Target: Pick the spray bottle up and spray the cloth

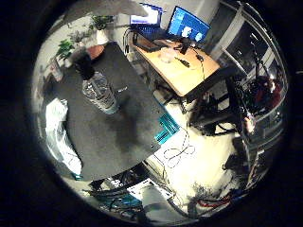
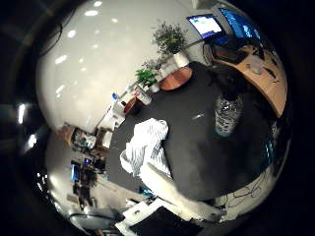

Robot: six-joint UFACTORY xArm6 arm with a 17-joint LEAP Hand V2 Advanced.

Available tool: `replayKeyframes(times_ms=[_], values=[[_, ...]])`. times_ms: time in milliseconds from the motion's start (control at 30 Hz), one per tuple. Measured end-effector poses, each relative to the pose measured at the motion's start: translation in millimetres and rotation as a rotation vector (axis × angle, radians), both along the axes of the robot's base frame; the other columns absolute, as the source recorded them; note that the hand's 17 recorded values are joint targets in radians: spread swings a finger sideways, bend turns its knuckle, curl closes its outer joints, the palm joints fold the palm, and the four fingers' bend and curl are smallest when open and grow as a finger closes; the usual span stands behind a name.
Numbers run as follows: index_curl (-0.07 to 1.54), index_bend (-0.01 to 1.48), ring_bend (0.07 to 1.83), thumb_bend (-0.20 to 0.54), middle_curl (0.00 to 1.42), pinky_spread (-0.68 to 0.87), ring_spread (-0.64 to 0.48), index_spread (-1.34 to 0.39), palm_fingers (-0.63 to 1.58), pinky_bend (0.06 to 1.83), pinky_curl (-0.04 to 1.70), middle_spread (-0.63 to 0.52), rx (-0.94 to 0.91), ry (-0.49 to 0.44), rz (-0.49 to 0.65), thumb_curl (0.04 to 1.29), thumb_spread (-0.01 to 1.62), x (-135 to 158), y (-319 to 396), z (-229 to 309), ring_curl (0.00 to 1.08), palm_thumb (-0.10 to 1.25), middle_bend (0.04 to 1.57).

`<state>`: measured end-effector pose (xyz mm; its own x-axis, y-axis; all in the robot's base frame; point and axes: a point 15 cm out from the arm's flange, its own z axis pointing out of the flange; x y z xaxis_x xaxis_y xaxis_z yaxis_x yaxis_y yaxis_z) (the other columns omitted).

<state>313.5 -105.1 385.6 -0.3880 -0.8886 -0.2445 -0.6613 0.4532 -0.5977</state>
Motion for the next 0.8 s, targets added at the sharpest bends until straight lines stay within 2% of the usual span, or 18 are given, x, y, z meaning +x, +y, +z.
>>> replayKeyframes(times_ms=[333,800], values=[[0.29,0.16,0.38,-0.033,0.31,0.62,0.34,-0.14,0.08,0.87,0.23,0.22,-0.02,-0.029,-0.117,0.34,0.98,-8.8,-52.1,0.7,0.25,0.36,0.19],[0.28,0.16,0.4,-0.032,0.31,0.62,0.35,-0.1,0.06,0.89,0.23,0.24,0.185,-0.099,-0.137,0.33,0.99,9.6,-82.4,-46.1,0.25,0.33,0.19]])
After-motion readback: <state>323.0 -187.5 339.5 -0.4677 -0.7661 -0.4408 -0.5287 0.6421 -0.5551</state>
